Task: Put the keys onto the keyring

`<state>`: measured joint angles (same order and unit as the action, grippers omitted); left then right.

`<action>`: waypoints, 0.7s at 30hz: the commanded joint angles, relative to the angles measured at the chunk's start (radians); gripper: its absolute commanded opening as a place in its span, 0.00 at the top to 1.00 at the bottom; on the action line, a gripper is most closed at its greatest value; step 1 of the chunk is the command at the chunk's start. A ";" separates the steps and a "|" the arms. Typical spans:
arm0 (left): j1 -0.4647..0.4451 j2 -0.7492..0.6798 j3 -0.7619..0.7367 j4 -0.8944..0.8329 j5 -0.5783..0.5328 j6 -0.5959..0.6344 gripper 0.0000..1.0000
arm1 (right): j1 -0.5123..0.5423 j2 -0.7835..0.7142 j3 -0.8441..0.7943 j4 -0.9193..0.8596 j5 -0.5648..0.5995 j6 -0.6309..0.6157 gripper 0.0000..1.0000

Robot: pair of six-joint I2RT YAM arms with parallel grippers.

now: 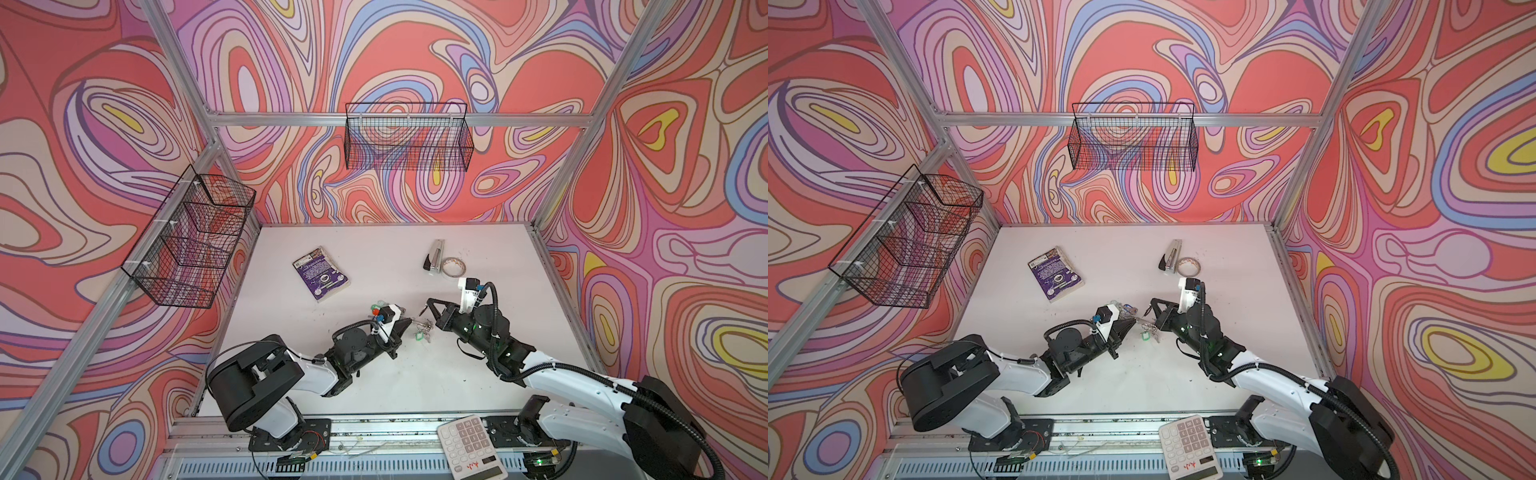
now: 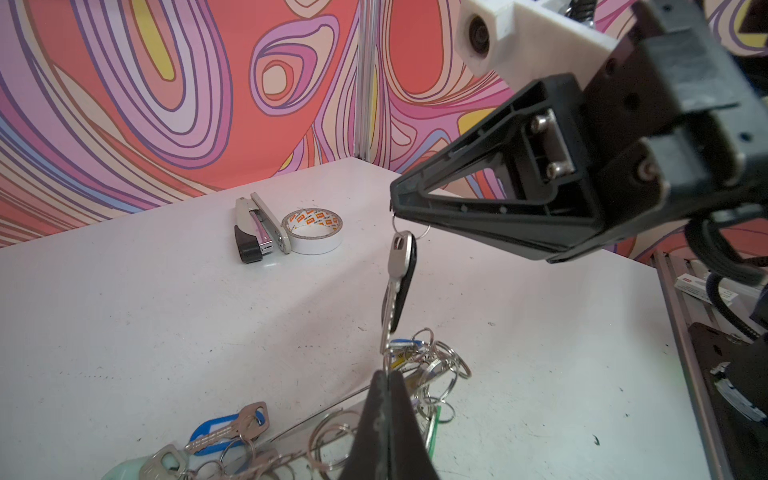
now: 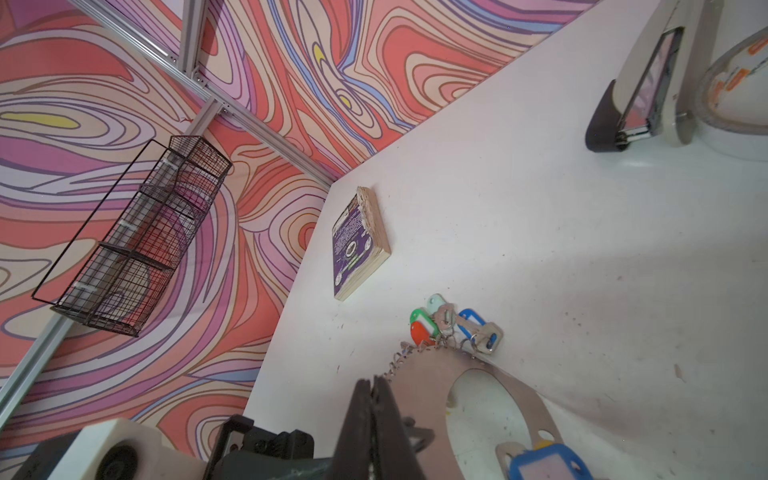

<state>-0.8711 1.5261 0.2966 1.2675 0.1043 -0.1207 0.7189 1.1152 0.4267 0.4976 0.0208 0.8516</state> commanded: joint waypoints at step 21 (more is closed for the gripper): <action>-0.011 -0.028 0.022 0.049 -0.007 -0.028 1.00 | 0.088 0.162 -0.003 0.185 0.082 0.108 1.00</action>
<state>-0.8726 1.5238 0.2966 1.2675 0.0998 -0.1429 0.7986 1.2648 0.4099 0.6449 0.0868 0.9356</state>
